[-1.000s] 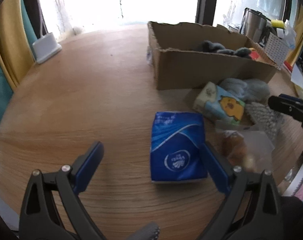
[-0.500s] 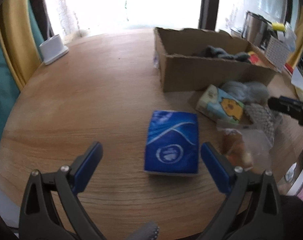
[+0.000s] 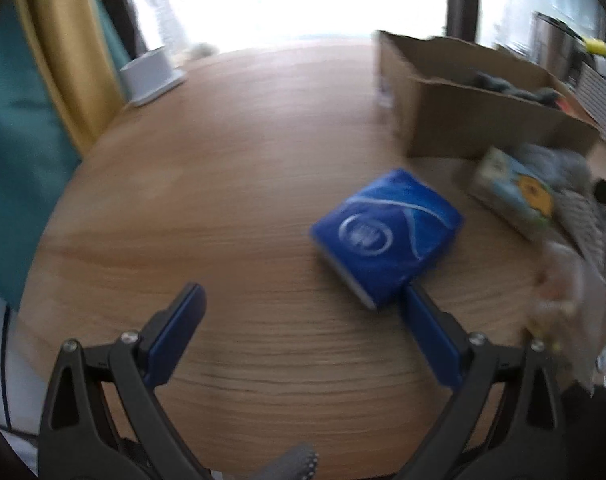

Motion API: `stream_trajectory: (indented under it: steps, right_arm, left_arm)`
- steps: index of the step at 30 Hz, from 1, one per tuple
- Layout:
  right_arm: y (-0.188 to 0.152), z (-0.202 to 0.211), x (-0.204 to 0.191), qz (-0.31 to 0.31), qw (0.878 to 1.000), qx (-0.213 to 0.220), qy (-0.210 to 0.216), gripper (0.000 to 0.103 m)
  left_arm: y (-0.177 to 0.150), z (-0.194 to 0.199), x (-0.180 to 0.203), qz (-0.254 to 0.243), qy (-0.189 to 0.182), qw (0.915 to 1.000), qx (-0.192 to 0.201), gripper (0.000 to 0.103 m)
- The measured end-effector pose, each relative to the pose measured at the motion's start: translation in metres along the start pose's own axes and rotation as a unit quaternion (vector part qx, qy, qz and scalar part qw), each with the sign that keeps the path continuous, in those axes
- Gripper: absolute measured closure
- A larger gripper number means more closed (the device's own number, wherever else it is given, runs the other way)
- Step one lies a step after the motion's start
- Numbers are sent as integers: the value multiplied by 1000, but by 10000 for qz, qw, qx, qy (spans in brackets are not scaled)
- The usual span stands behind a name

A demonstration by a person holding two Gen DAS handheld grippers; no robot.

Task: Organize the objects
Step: 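Grasp the blue tissue pack with the left tool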

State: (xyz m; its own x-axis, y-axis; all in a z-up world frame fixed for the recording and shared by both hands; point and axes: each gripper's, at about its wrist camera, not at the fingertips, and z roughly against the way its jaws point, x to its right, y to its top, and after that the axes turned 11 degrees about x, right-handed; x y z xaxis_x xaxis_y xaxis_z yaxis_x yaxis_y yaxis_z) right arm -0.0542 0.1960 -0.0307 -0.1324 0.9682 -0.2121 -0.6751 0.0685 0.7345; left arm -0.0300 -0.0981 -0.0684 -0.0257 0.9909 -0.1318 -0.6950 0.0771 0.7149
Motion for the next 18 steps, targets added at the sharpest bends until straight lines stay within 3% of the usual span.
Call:
stream_trajectory:
  steps: [5,11,18]
  right_arm:
    - [1,-2,-2,25,10000,-35,53,23]
    - [-2,-3,-3,30,9999,-87,112,23]
    - [-7,-6,-12,158,9996,-179,178,22]
  left_arm:
    - [7,0,-20,410,184,9989,100,4]
    - [24,11,-7,568,-254,9968,498,4]
    - [37,-10,21,445,-506,9973,306,4]
